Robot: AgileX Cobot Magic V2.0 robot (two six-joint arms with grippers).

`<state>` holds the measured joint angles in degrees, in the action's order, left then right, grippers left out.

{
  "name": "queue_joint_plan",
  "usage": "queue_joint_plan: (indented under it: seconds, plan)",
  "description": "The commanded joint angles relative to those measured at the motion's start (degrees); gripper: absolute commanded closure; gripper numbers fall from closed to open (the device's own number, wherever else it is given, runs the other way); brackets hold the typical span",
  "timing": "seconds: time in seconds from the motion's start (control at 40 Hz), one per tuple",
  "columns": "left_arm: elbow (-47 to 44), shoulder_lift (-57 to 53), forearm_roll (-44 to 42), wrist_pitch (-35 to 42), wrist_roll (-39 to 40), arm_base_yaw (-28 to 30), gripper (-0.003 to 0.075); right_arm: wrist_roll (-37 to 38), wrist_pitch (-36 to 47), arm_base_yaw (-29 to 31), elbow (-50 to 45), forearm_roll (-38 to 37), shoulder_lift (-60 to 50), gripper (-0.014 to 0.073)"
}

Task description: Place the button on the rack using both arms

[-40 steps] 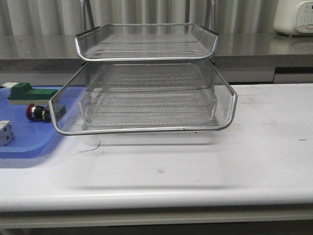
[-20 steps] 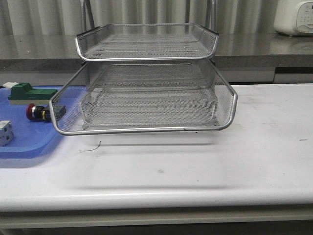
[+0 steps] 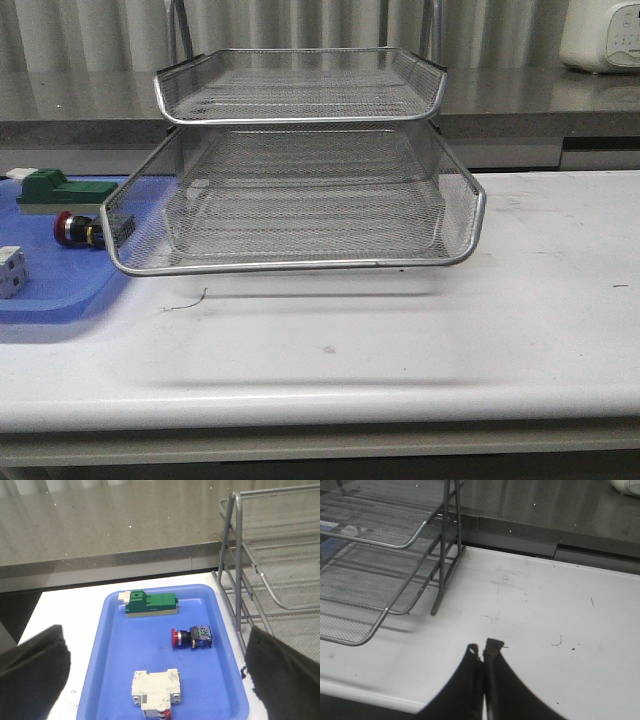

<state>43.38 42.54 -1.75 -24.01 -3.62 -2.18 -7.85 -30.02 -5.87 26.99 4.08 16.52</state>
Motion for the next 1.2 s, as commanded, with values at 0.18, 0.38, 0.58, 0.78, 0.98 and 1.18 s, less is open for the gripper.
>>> queue_joint_plan:
  seconds: [0.18, 0.38, 0.58, 0.78, 0.98, 1.18]
  plan:
    - [17.1, 18.0, -2.2, -10.4, 0.0, -0.3, 0.0047, -0.1, 4.6, 0.0, 1.6, 0.2, 0.5, 0.0654]
    - [31.9, 33.6, -2.7, -23.4, -6.4, -0.3, 0.0046, -0.1, 4.6, 0.0, 1.6, 0.2, 0.5, 0.0654]
    - [44.4, 46.1, -1.3, -29.9, -16.4, -0.3, 0.0046, -0.1, 4.6, 0.0, 1.6, 0.2, 0.5, 0.0654]
    - [50.0, 54.9, 6.2, -30.5, -33.6, -0.3, 0.0046, -0.1, 4.6, 0.0, 1.6, 0.2, 0.5, 0.0654]
    - [53.4, 62.7, 9.1, -31.0, -38.8, -0.3, 0.0046, -0.1, 4.6, 0.0, 1.6, 0.2, 0.5, 0.0654]
    - [58.6, 71.2, 9.1, -32.4, -40.2, -0.3, 0.0046, -0.1, 4.6, 0.0, 1.6, 0.2, 0.5, 0.0654]
